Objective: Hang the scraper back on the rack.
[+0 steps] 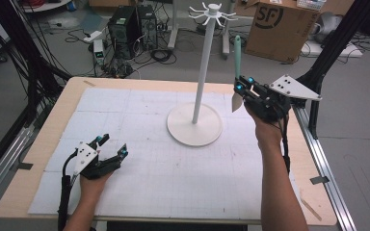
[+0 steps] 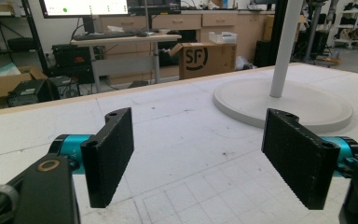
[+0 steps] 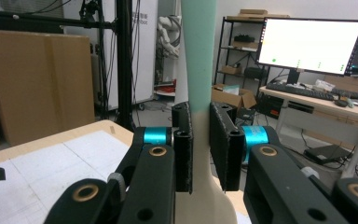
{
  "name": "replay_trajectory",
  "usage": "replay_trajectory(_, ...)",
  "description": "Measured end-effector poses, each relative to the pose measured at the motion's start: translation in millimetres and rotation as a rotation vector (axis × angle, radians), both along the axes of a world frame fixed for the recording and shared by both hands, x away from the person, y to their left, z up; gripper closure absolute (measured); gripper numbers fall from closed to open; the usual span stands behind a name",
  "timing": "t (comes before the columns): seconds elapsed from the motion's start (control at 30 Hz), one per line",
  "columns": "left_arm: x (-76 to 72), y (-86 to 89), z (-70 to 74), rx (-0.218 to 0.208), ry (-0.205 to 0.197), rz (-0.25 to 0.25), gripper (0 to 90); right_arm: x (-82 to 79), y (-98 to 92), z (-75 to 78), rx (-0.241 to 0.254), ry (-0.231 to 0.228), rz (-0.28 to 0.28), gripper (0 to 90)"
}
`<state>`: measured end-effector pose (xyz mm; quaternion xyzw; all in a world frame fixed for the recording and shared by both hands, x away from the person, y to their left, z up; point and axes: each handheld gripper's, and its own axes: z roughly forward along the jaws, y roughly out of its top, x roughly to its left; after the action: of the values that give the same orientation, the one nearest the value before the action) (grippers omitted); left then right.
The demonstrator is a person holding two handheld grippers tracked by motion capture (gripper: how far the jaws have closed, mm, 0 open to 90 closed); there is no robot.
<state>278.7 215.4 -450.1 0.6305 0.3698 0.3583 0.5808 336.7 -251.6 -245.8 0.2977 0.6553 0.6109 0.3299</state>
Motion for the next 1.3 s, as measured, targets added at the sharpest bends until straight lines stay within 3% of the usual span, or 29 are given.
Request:
replay_trajectory(0.43,0.0,0.2,0.1,0.001,0.001,-0.004,25.6,9.9,15.7,9.4,-0.007,-0.003,-0.004,80.1)
replay_trajectory(1.3,-0.1,-0.2,-0.2,0.0,0.0,-0.005,25.6,15.9,28.7,17.6,-0.025,-0.022,-0.046,80.1)
